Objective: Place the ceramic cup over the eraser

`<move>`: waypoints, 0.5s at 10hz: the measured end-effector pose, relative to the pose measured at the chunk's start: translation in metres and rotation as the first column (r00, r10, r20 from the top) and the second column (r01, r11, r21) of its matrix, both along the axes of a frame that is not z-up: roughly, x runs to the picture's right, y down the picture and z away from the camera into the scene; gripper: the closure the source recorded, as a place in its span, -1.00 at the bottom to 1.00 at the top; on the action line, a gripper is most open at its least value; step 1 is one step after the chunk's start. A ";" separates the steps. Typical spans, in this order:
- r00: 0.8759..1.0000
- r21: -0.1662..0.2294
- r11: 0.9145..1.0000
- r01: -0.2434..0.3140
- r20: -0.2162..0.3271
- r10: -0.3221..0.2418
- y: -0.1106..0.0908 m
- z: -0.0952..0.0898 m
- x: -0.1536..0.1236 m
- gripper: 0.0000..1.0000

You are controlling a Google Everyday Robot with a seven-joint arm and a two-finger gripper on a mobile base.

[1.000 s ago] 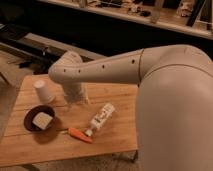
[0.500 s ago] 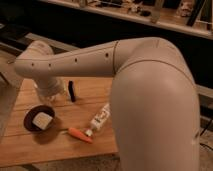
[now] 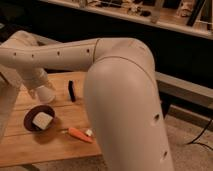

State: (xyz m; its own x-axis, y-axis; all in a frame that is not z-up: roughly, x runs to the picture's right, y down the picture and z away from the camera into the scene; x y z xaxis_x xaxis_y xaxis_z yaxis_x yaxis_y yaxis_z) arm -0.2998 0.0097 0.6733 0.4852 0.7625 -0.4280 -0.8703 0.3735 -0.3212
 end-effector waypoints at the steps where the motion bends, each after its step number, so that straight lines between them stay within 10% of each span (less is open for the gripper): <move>1: 1.000 -0.002 1.000 0.012 -0.003 -0.012 -0.006 0.003 -0.003 -0.30; 5: 0.996 -0.015 0.996 0.092 0.010 -0.091 -0.031 0.015 -0.014 -0.30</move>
State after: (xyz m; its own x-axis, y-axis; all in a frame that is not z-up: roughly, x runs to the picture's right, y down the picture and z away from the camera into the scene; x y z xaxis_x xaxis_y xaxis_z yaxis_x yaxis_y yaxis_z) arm -0.3137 -0.0210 0.6885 0.5567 0.7080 -0.4345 -0.8295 0.4462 -0.3358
